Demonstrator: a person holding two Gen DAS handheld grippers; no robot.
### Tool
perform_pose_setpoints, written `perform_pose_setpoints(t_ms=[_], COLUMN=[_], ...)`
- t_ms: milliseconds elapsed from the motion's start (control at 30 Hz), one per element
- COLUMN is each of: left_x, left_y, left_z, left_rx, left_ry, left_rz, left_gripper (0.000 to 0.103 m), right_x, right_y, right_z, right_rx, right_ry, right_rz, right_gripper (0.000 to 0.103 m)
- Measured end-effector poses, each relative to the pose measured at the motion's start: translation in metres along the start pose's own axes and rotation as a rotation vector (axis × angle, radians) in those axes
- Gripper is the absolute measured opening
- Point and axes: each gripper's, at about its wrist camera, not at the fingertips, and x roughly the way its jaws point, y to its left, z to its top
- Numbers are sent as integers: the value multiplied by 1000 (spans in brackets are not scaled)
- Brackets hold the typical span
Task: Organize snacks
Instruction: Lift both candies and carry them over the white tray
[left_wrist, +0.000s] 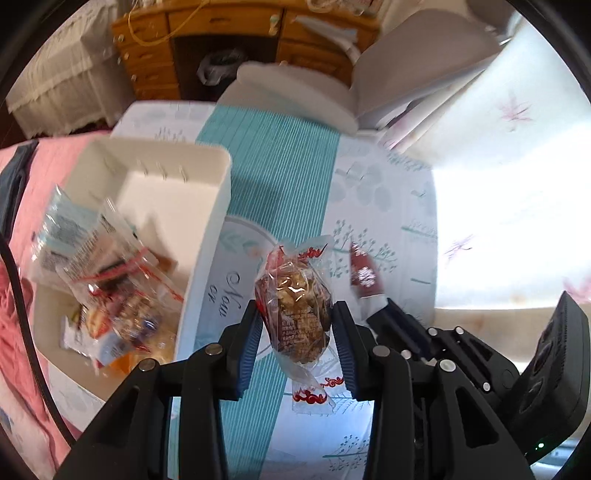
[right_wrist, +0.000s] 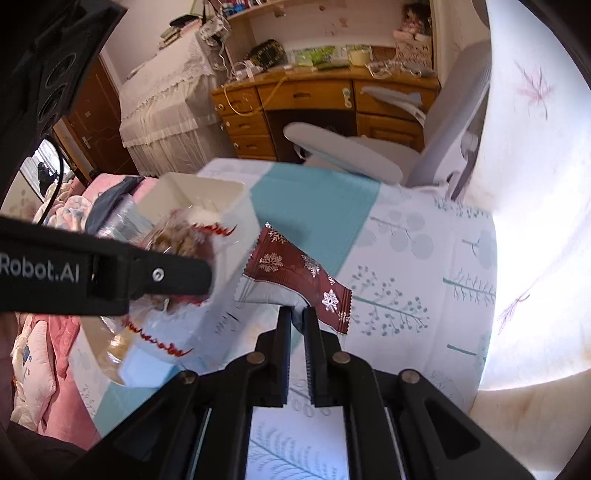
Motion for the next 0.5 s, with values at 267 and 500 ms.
perform_pose_setpoints(t_ms=[267,500], left_x=[-48,-66], left_y=[33,91], left_z=[-10,-23], left_rx=[86,184], left_ry=[-88,-50], left_rz=[-32,-72], left_gripper=[37,37], right_x=[-25,-32], right_y=[48,95], right_z=[19,23], right_rx=[-23,20], right_ry=[-91,-155], right_rz=[-4,-43], right_gripper=[7,7])
